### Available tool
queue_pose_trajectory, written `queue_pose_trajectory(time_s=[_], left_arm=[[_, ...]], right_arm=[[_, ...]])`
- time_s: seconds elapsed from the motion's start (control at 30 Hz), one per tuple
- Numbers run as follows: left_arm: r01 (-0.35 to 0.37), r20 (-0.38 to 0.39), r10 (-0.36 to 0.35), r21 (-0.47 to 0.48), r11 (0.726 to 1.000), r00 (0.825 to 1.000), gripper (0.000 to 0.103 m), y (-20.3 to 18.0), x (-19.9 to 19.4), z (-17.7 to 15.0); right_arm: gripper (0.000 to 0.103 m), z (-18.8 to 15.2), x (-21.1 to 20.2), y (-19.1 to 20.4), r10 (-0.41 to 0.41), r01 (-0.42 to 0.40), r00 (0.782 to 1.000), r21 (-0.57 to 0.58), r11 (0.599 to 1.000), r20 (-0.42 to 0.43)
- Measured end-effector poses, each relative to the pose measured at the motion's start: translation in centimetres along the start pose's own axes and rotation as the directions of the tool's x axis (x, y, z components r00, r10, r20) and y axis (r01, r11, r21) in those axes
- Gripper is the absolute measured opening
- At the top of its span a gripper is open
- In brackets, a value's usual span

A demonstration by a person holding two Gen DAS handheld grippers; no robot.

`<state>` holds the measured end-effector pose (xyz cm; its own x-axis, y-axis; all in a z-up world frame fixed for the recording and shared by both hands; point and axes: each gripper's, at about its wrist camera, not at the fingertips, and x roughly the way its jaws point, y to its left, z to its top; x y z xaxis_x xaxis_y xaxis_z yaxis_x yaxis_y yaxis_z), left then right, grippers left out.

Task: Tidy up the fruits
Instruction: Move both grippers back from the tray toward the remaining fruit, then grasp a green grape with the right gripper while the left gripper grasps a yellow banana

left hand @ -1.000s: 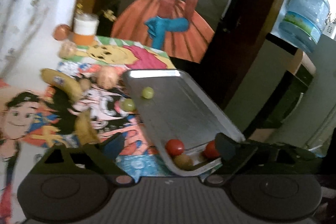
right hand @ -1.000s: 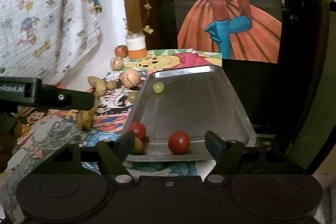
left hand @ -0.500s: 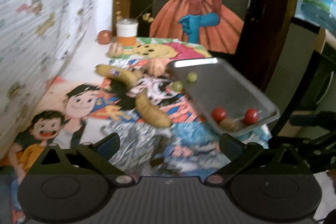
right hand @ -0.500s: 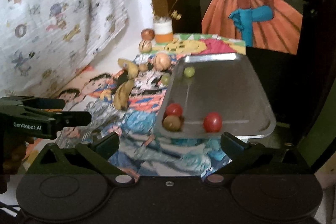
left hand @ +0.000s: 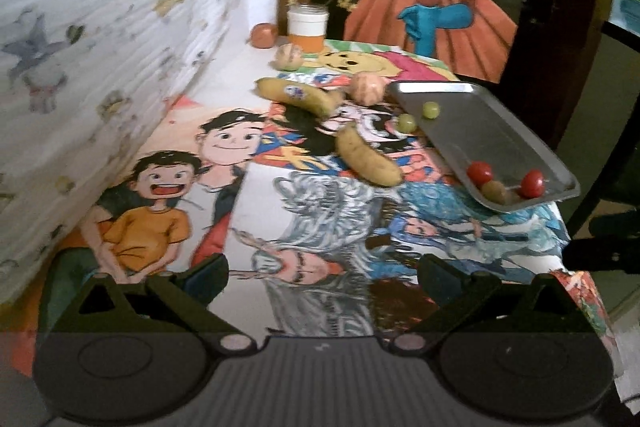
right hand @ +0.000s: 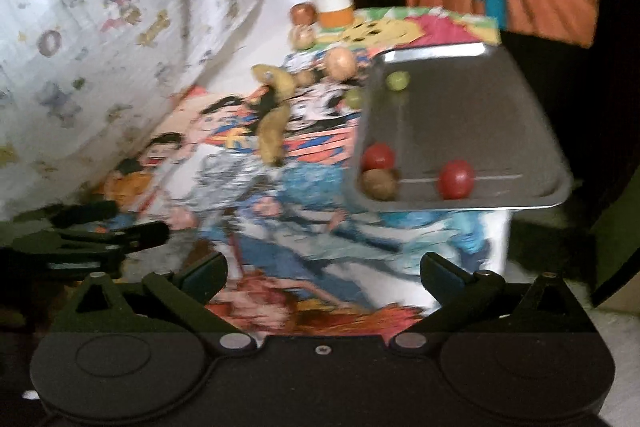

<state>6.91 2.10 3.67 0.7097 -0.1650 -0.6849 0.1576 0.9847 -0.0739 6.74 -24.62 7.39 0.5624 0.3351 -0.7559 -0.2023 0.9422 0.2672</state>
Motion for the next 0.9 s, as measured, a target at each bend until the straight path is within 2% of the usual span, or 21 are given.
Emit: queue_pose_trajectory(time_s=[0.13, 0.3, 0.53, 0.63, 0.73, 0.8, 0.9], left_arm=[[-0.021, 0.009, 0.021, -0.022, 1.000, 1.000, 0.103, 1.2, -0.7, 0.9], [-0.049, 0.047, 0.050, -0.019, 0.999, 0.998, 0.103, 2.5, -1.8, 3.2], [-0.068, 0.125, 0.072, -0.033, 0.997, 0.990, 0.103, 3.6, -3.3, 7.4], [-0.074, 0.147, 0.079, -0.036, 0.997, 0.986, 0.103, 3.6, -3.2, 9.0], [-0.066, 0.149, 0.073, -0.055, 0.996, 0.986, 0.103, 3.5, -2.4, 9.8], [-0.063, 0.133, 0.073, -0.083, 0.995, 0.988, 0.103, 3.3, -1.3, 10.2], [-0.034, 0.099, 0.045, -0.116, 0.993, 0.994, 0.103, 3.0, 0.8, 10.2]], right_arm=[[0.102, 2.4, -0.8, 1.1, 0.045, -0.045, 0.999, -0.022, 0.999, -0.016], [0.102, 7.3, -2.4, 3.2, 0.086, -0.087, 0.996, -0.099, 0.991, -0.010], [0.102, 15.9, -5.4, 4.9, 0.179, -0.169, 0.980, -0.118, 0.979, 0.083], [0.102, 19.3, -5.6, 5.1, 0.214, -0.191, 0.968, -0.169, 0.967, 0.130], [0.102, 21.3, -4.4, 4.7, 0.261, -0.219, 0.955, -0.260, 0.940, 0.139], [0.102, 21.9, -2.9, 4.0, 0.296, -0.235, 0.946, -0.354, 0.905, 0.129], [0.102, 21.8, -0.5, 3.2, 0.278, -0.200, 0.956, -0.479, 0.855, 0.098]])
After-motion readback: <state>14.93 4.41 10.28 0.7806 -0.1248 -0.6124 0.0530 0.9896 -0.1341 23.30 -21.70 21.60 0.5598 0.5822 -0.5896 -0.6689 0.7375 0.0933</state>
